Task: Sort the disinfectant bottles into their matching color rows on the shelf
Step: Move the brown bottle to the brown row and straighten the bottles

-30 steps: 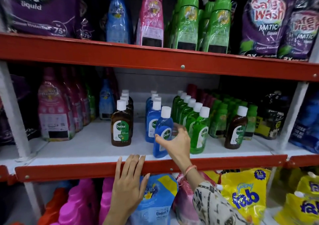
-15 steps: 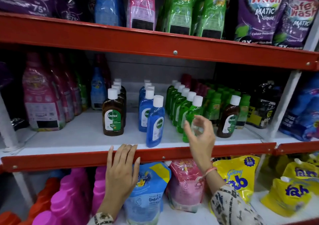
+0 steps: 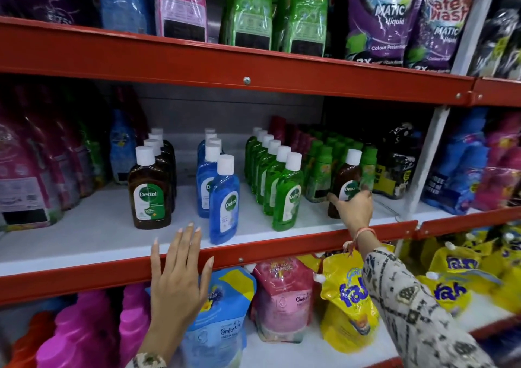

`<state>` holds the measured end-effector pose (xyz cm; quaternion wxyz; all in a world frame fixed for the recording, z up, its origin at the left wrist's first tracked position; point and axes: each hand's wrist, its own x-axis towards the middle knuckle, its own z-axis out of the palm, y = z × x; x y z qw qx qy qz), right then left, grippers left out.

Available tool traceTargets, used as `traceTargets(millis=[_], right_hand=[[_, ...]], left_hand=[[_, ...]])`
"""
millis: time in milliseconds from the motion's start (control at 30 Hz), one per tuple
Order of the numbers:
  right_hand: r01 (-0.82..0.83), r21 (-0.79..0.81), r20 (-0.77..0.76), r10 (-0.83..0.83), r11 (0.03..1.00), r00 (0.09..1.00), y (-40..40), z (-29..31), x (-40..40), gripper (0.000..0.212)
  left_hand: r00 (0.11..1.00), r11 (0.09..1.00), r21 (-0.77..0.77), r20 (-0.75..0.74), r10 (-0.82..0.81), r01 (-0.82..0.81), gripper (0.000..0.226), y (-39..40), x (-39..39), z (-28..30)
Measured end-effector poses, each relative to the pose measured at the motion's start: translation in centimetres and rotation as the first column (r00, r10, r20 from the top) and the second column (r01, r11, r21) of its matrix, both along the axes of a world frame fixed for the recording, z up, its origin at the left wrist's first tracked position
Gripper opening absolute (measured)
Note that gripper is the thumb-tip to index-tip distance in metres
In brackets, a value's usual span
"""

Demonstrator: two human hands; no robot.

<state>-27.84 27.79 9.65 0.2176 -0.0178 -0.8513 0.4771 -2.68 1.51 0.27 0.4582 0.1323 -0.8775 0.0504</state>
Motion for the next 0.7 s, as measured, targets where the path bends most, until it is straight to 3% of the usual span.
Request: traceTargets(millis=[200,333,533,700], right_hand=[[0.066,-0.085,-0.010,-0.068,0.994,0.998,0.3,0.1,0.0,0.083],[0.007,-0.129,-0.125,-0.024,0.992,0.992,-0.3,-0.2,3.2,0.079],[-0.244,-0.211,-0.222,0.197,0.946,0.955,-4.1,0.9,11.6,0.073],[-0.511,-0.224,-0.264,0.453,0.830,0.852,-9.7,2.4,18.0,0.074]], left_hand=[[1.000,1.000,-0.014,0.023,0.000,0.000,0.058,-0.3,0.2,-0.3],[0.999,1.000,-0.013,0.045,-0.018,0.019,0.058,-1.1,1.0,-0.2],[0.997,0.998,-0.031,0.048,0.058,-0.056,0.060,-4.7,3.9,0.0],[0.988,0.989,-0.021,0.040,0.147,-0.147,0.060,-7.7,5.6,0.3]])
